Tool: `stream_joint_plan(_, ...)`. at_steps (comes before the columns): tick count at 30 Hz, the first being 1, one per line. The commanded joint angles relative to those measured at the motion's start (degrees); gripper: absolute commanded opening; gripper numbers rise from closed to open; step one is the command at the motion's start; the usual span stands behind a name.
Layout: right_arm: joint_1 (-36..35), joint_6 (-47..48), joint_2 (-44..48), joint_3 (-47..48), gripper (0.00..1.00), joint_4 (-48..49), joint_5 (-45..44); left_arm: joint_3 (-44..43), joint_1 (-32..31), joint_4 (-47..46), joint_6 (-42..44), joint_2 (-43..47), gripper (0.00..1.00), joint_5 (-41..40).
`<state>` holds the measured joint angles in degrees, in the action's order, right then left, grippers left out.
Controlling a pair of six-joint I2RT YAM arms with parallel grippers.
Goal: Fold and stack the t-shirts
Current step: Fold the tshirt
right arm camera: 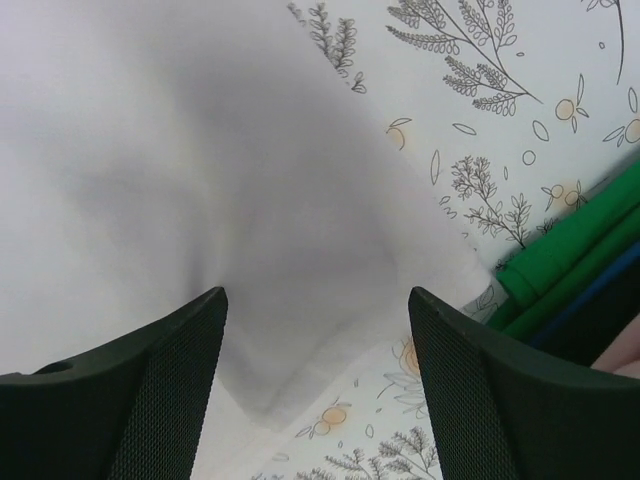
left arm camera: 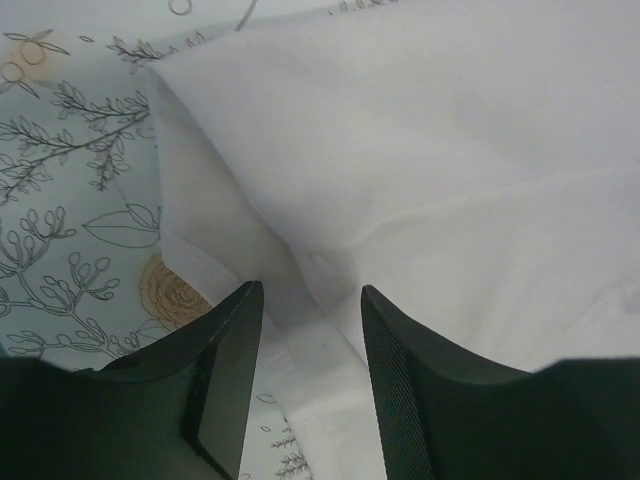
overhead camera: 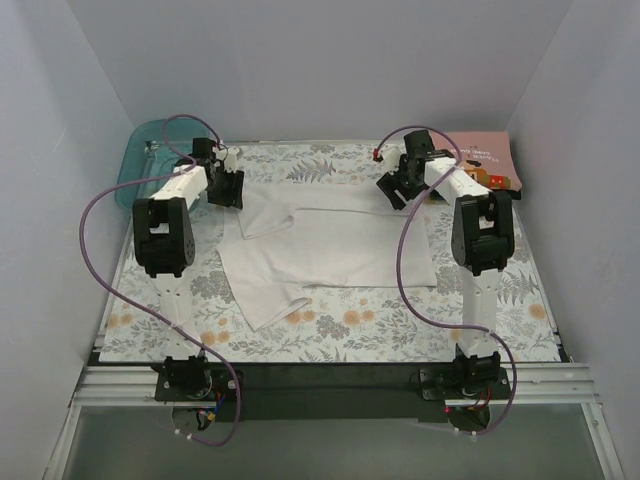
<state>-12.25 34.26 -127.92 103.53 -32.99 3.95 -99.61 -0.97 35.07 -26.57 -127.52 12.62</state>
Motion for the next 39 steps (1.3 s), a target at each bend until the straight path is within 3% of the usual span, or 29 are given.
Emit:
stream_joint_plan(1, -0.3, -0.5, 9.9, 0.9, 0.8, -3.1, 7.0, -0.6, 0.6, 5.8, 3.7, 10.3, 0.45, 10.4)
stream_joint_plan(5, -0.6, 2.8, 21.5, -9.1, 0.79, -5.3, 11.4, 8.9, 0.7, 7.3, 9.2, 22.8, 0.45, 17.8)
stream_joint_plan(10, -1.0, 7.9, 32.5, -25.5, 0.63, -9.3, 10.7, 28.5, 0.6, 10.5, 18.3, 37.6, 0.39, 23.4)
stream_joint_plan(12, -1.2, 9.9, 34.8, -32.2, 0.58, -9.7, 9.6, 33.2, 0.6, 11.5, 20.8, 40.9, 0.36, 23.7)
stream_joint_plan(17, -3.2, 13.2, 40.7, -42.7, 0.55, -9.1, 5.5, 45.4, 0.4, 11.5, 25.4, 50.4, 0.35, 23.4)
stream_joint_plan(27, -3.7, 15.4, 41.8, -51.6, 0.55, -2.8, -0.1, 52.4, -0.5, 11.5, 29.6, 54.8, 0.38, 19.0)
stream_joint_plan(39, -3.7, 16.0, 45.3, -55.4, 0.53, -2.6, -0.4, 53.1, -0.5, 10.5, 29.8, 54.0, 0.38, 18.0)
